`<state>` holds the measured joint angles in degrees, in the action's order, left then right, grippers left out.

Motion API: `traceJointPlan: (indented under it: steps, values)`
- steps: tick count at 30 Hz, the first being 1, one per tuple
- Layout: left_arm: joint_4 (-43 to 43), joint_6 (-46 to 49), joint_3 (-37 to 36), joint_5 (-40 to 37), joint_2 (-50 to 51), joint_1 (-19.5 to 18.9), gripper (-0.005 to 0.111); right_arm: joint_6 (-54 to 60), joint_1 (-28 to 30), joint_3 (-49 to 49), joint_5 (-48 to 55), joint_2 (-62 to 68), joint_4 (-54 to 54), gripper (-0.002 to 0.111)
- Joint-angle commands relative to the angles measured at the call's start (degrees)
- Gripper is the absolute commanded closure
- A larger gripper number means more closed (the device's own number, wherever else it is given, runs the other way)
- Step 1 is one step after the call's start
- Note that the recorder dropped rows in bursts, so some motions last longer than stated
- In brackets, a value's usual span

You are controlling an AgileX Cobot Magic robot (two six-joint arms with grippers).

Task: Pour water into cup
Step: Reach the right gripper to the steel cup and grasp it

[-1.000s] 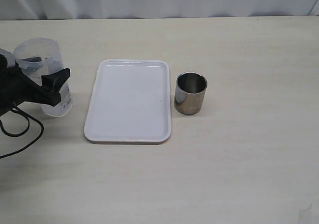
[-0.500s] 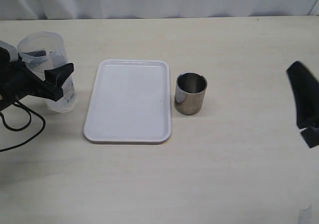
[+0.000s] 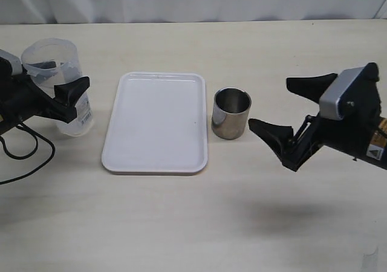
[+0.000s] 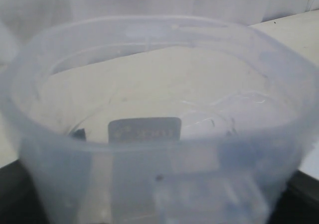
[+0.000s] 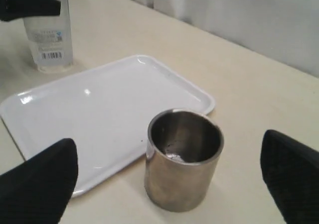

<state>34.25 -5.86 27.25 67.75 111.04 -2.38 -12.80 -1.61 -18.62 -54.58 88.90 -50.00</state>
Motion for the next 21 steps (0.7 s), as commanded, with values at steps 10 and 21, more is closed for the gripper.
traceJointPlan:
  steps: [10, 21]
  values:
    - [-0.1, -0.4, 0.4, 2.2, 0.0, 0.4, 0.107, 4.6, 0.1, -10.9, -5.5, 22.4, -1.3, 0.016]
    - [-0.1, -0.4, 0.4, 2.2, 0.0, 0.4, 0.107, 4.6, 0.1, -17.7, -14.2, 32.5, -2.1, 0.016]
